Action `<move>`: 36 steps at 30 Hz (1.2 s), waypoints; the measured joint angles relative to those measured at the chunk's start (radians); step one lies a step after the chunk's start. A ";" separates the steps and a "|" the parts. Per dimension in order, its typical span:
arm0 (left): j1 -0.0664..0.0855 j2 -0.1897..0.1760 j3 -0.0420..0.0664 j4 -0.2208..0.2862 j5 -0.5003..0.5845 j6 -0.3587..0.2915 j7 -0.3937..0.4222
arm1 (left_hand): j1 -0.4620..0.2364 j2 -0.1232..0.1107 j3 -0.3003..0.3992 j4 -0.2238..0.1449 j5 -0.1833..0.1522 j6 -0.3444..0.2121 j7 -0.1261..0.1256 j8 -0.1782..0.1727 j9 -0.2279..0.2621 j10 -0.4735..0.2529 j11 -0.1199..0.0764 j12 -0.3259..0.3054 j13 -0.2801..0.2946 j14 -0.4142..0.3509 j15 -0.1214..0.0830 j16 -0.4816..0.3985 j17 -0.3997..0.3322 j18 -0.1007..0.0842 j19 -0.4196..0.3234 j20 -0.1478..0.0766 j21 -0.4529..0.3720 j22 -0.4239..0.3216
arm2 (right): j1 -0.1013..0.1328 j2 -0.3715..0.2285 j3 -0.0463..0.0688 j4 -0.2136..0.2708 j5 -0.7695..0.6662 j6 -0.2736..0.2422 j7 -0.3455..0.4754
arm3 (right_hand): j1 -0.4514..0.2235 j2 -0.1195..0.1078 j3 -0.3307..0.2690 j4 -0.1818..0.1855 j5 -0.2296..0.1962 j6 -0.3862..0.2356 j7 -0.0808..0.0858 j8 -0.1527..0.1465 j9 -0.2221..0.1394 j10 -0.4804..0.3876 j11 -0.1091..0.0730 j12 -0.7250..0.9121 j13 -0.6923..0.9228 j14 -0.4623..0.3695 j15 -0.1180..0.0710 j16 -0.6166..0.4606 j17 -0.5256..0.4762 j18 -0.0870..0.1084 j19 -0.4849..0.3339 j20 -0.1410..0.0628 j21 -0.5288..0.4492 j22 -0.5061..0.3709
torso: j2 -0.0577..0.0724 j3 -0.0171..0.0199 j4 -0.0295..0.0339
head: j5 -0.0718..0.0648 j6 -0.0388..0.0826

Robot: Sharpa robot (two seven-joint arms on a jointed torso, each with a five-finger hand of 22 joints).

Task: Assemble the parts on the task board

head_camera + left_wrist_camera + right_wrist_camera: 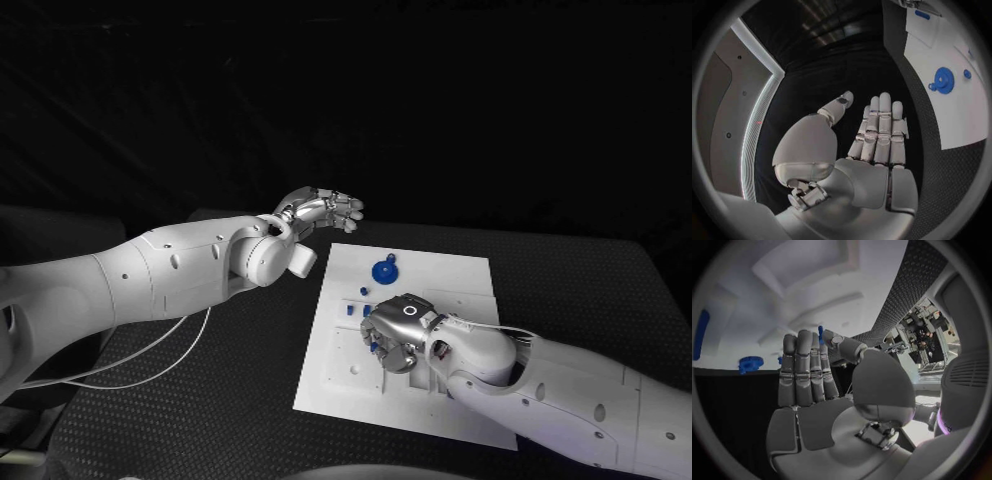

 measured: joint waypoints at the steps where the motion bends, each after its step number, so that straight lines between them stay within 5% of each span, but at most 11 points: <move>1: 0.000 0.000 0.000 0.000 0.000 0.000 0.000 | 0.000 0.000 0.000 0.000 0.000 0.000 0.000 0.000 0.000 0.000 0.000 0.000 0.000 0.000 0.000 0.000 0.000 0.000 0.000 0.000 0.000 0.000 | 0.000 -0.001 0.000 0.000 -0.001 0.001 0.000 | 0.000 0.000 0.000 0.000 0.000 0.000 0.000 0.000 0.000 0.000 0.000 0.000 0.000 0.000 0.000 0.000 0.000 0.000 0.000 0.000 0.000 0.000 | 0.000 0.0000 -0.0001 | 0.000 0.000; 24: 0.000 0.000 0.000 -0.001 0.001 0.001 -0.003 | -0.003 0.003 0.000 0.000 0.000 0.000 0.000 0.000 0.000 0.000 0.000 0.000 -0.002 0.000 0.000 -0.004 0.005 0.000 0.000 0.000 0.000 0.001 | -0.006 0.006 -0.007 -0.013 -0.006 0.010 0.000 | 0.000 0.000 0.000 0.000 0.000 -0.001 0.002 -0.002 0.001 0.004 0.004 0.000 0.005 0.000 0.000 0.000 0.000 0.001 0.000 0.000 0.000 0.001 | 0.000 -0.0004 0.0001 | 0.003 -0.007; 36: 0.000 0.000 0.000 0.000 0.001 0.003 -0.005 | -0.003 0.003 -0.001 0.001 0.000 0.000 0.000 0.000 0.000 -0.004 0.004 0.000 -0.002 0.000 0.000 -0.008 0.007 0.000 0.000 0.000 -0.004 0.001 | -0.004 0.020 -0.020 -0.020 -0.033 0.015 -0.010 | 0.000 0.000 0.003 -0.003 0.000 -0.001 0.003 -0.006 0.004 0.004 0.004 0.000 0.003 0.000 0.000 0.000 0.001 0.001 0.000 0.000 0.000 0.001 | 0.000 -0.0003 0.0005 | 0.005 -0.012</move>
